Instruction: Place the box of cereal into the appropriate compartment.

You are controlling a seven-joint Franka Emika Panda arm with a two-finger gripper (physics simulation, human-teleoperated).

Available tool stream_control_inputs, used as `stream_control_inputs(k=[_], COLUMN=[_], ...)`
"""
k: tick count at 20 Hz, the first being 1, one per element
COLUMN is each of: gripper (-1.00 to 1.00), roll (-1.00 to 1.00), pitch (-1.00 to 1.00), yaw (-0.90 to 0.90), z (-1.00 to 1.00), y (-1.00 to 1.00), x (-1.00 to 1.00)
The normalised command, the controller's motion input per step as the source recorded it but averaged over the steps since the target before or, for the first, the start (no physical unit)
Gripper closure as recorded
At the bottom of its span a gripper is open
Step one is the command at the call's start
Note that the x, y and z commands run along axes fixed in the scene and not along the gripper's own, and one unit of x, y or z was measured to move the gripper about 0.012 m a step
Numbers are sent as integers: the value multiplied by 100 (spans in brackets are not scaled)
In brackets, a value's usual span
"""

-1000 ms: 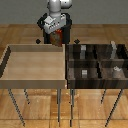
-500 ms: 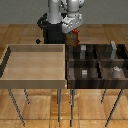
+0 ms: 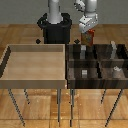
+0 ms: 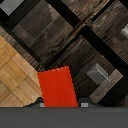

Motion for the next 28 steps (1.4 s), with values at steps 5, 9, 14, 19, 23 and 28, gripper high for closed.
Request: stream_control_inputs(k=[5, 9, 14, 19, 23, 28], gripper=[100, 100, 100, 100, 100, 100], roll=[0, 0, 0, 0, 0, 0], pitch=[0, 0, 0, 0, 0, 0], yaw=[0, 0, 0, 0, 0, 0], z=[0, 0, 0, 0, 0, 0], y=[100, 100, 100, 40, 0, 0], x=[0, 0, 0, 60, 25, 20])
